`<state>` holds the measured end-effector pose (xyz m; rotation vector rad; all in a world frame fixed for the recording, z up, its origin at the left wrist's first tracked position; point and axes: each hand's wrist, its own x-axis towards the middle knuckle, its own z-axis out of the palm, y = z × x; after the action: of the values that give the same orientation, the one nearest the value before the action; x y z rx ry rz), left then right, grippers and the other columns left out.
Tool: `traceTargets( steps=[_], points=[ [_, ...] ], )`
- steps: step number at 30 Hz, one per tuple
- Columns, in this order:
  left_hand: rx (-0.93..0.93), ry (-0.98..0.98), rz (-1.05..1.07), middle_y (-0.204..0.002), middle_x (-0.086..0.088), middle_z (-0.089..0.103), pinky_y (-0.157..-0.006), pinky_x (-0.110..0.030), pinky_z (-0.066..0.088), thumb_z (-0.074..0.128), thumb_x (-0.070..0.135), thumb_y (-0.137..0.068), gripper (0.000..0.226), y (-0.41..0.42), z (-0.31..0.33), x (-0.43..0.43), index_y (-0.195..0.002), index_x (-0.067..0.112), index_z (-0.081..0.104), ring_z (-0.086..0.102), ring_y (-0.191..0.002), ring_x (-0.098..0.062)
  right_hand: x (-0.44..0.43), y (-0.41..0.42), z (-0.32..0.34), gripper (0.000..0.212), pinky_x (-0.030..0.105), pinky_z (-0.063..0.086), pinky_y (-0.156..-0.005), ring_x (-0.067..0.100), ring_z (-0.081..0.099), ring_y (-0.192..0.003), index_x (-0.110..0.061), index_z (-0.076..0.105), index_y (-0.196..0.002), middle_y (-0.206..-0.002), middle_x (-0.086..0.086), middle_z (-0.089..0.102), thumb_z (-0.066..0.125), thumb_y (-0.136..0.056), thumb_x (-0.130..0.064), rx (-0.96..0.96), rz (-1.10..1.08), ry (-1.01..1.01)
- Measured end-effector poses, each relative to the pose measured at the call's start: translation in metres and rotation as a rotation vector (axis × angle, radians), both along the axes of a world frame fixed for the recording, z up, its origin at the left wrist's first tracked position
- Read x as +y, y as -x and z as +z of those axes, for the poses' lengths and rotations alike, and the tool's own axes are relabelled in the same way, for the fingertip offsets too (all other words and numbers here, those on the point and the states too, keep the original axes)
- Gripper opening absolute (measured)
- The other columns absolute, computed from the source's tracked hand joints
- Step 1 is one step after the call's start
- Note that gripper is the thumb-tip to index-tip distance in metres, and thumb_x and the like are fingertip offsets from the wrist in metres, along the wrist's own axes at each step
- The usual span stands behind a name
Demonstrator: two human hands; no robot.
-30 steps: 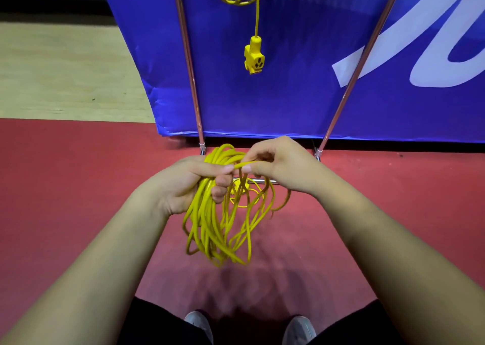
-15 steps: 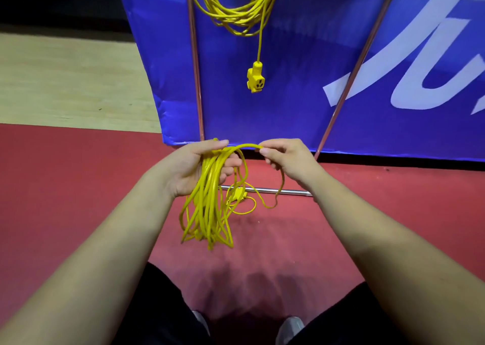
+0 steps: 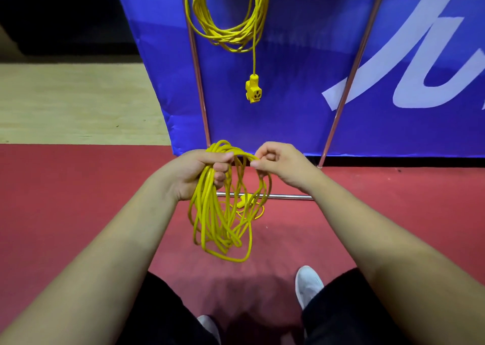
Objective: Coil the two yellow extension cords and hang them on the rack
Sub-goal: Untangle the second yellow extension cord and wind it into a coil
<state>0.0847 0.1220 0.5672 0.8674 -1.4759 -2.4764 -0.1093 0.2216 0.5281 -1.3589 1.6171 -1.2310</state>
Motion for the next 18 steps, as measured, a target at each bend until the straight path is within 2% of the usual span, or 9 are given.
traceTargets(
  steps=[3, 5, 7, 9, 11, 12, 15, 18],
  points=[
    [-0.001, -0.054, 0.067, -0.059, 0.0, 0.06, -0.047, -0.021, 0.052, 0.06, 0.016, -0.078, 0.01, 0.0, 0.003, 0.001, -0.076, 0.008, 0.065, 0.062, -0.052, -0.012, 0.006, 0.017, -0.019, 0.013, 0.031, 0.049, -0.071, 0.015, 0.062, -0.07, 0.002, 0.063, -0.089, -0.074, 0.012, 0.066, 0.07, -0.086, -0.008, 0.045, 0.055, -0.103],
    [-0.015, -0.118, 0.094, -0.083, -0.013, 0.073, -0.057, -0.028, 0.059, 0.058, 0.012, -0.077, 0.016, 0.0, 0.001, 0.002, -0.078, 0.005, 0.073, 0.072, -0.07, -0.022, 0.007, 0.024, -0.032, 0.01, 0.037, 0.05, -0.074, 0.017, 0.062, -0.072, 0.0, 0.065, -0.088, -0.076, 0.014, 0.068, 0.07, -0.087, -0.009, 0.046, 0.054, -0.114],
    [-0.018, -0.152, 0.082, -0.098, -0.019, 0.072, -0.056, -0.028, 0.058, 0.058, 0.011, -0.077, 0.015, 0.0, -0.005, 0.004, -0.079, 0.004, 0.071, 0.072, -0.067, -0.021, 0.002, 0.023, -0.041, 0.008, 0.035, 0.049, -0.071, 0.017, 0.06, -0.07, -0.003, 0.065, -0.083, -0.073, 0.013, 0.067, 0.068, -0.087, -0.009, 0.055, 0.001, -0.069],
    [-0.029, -0.13, 0.091, -0.082, -0.013, 0.073, -0.046, -0.023, 0.051, 0.06, 0.014, -0.077, 0.011, 0.001, -0.015, 0.004, -0.08, 0.006, 0.067, 0.061, -0.048, -0.014, -0.008, 0.018, -0.047, 0.009, 0.027, 0.046, -0.068, 0.014, 0.058, -0.064, -0.005, 0.064, -0.081, -0.067, 0.008, 0.064, 0.067, -0.088, -0.009, 0.048, -0.066, -0.018],
    [-0.027, -0.084, 0.073, -0.056, 0.0, 0.058, -0.041, -0.02, 0.041, 0.059, 0.021, -0.08, 0.017, 0.0, -0.031, -0.001, -0.083, 0.005, 0.065, 0.046, -0.038, -0.008, -0.021, 0.013, -0.051, 0.008, 0.021, 0.044, -0.065, 0.012, 0.056, -0.061, -0.006, 0.064, -0.08, -0.065, 0.006, 0.062, 0.067, -0.087, -0.008, 0.047, -0.121, 0.032],
    [-0.02, -0.08, 0.065, -0.05, 0.003, 0.048, -0.04, -0.019, 0.037, 0.058, 0.023, -0.081, 0.019, 0.0, -0.04, -0.004, -0.084, 0.005, 0.063, 0.041, -0.036, -0.007, -0.028, 0.013, -0.055, 0.007, 0.02, 0.044, -0.064, 0.011, 0.054, -0.06, -0.006, 0.064, -0.08, -0.066, 0.007, 0.062, 0.067, -0.087, -0.008, 0.043, -0.136, 0.043],
    [0.068, -0.153, 0.069, -0.045, 0.008, 0.038, -0.038, -0.019, 0.035, 0.076, 0.025, -0.069, 0.026, -0.002, -0.068, -0.021, -0.078, 0.009, 0.058, 0.035, -0.033, -0.005, -0.043, 0.02, -0.08, 0.008, 0.019, 0.04, -0.059, 0.007, 0.049, -0.058, -0.007, 0.064, -0.08, -0.066, 0.004, 0.059, 0.069, -0.086, -0.009, 0.102, -0.083, -0.014],
    [0.163, -0.208, 0.15, -0.044, 0.009, 0.038, -0.039, -0.02, 0.036, 0.089, 0.022, -0.053, 0.036, -0.001, -0.09, -0.039, -0.071, 0.012, 0.06, 0.036, -0.033, -0.005, -0.049, 0.035, -0.129, 0.025, 0.023, 0.034, -0.056, 0.005, 0.038, -0.055, -0.015, 0.053, -0.068, -0.061, -0.004, 0.047, 0.068, -0.087, -0.011, 0.208, -0.023, -0.201]
  ],
)
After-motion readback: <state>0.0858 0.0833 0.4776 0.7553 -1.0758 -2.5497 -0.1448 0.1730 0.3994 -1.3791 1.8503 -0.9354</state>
